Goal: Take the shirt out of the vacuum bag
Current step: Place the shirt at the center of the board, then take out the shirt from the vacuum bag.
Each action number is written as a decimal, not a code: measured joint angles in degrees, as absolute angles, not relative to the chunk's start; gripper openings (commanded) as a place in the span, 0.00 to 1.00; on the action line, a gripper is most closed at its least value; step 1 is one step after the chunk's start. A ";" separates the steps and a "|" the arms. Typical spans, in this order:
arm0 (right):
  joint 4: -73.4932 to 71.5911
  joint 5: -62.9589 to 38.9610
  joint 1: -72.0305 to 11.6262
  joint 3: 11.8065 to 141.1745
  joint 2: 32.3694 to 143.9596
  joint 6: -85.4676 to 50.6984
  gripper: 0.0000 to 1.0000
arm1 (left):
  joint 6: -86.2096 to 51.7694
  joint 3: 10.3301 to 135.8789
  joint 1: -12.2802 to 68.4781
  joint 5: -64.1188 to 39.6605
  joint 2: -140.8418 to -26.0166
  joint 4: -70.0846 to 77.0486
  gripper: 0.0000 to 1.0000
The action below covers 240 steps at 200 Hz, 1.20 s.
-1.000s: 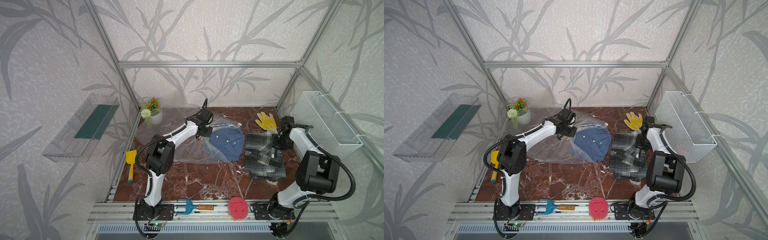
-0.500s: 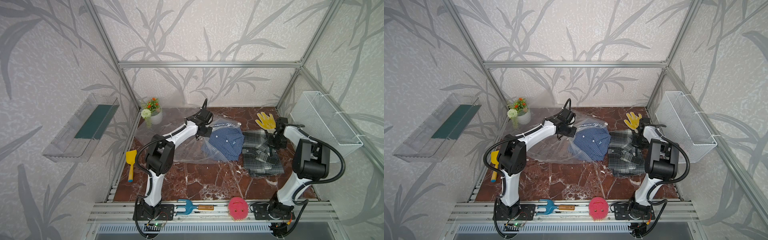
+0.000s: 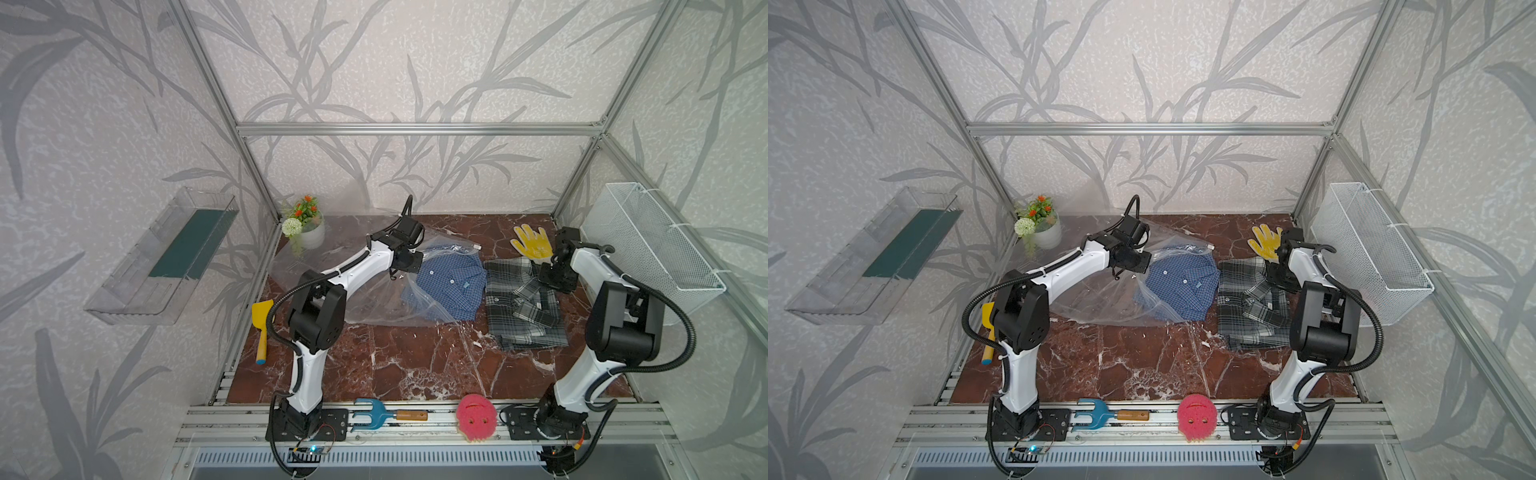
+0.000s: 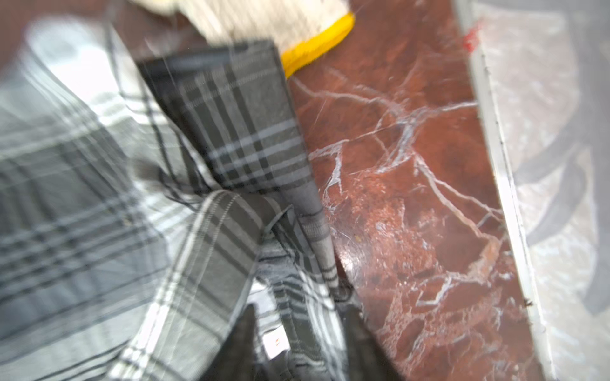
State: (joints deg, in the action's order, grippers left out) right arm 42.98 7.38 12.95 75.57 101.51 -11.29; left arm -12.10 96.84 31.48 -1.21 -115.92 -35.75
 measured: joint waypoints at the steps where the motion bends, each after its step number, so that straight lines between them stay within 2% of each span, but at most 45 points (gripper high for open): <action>1: 43.07 7.33 12.95 75.64 101.21 -11.31 0.56 | -12.10 96.84 31.48 -1.21 -115.87 -35.75 0.00; 45: 43.13 4.34 9.87 75.83 92.07 -9.41 0.64 | -12.03 95.37 31.44 -1.23 -114.72 -35.51 0.00; 94: 32.01 -12.34 -0.91 65.98 83.77 -10.76 0.70 | -11.94 95.37 31.22 -1.80 -114.72 -35.33 0.00; 161: 16.23 -24.56 -6.74 54.78 92.77 -18.52 0.72 | -11.05 95.42 31.07 -2.74 -114.72 -35.53 0.00; 240: 8.88 -26.06 -7.22 55.48 102.28 -21.69 0.72 | -10.50 95.98 31.05 -2.74 -114.72 -36.45 0.00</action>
